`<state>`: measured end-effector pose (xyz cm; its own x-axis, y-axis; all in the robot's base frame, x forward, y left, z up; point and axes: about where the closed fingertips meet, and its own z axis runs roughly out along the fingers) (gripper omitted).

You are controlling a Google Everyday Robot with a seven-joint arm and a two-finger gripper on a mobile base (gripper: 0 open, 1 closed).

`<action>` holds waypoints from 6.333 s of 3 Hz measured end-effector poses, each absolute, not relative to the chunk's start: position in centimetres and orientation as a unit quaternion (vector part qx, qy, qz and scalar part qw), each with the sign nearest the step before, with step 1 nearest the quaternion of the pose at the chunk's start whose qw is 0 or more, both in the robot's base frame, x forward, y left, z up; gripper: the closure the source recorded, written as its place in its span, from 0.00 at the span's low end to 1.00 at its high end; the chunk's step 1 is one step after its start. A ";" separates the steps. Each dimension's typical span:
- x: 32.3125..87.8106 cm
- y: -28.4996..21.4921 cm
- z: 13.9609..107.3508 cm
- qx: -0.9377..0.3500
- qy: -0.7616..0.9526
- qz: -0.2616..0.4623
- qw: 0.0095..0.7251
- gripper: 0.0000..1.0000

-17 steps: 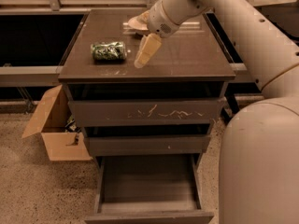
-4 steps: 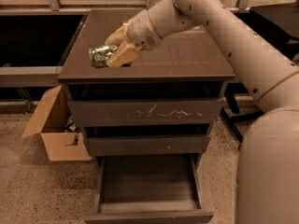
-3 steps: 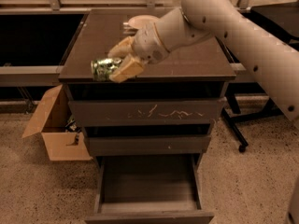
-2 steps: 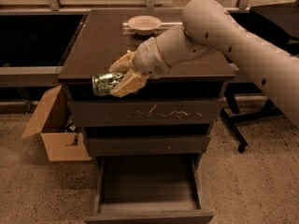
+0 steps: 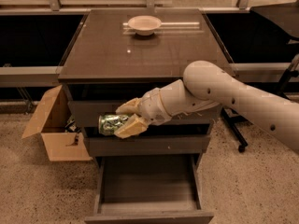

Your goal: Place green can into bottom drawer

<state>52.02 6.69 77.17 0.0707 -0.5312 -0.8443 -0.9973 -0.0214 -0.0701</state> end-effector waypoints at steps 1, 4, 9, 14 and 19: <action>52.0 6.7 77.2 -0.637 0.600 0.324 0.360 1.00; 51.0 1.2 64.9 -0.633 0.627 0.322 0.320 1.00; 51.4 -5.3 48.9 -0.616 0.673 0.274 0.305 1.00; 54.7 -9.3 30.5 -0.632 0.660 0.264 0.309 0.98; 55.2 -10.2 24.8 -0.599 0.675 0.288 0.321 0.00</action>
Offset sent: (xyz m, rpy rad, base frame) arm -0.0010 -0.0328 -0.0878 -0.0315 0.0666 0.0329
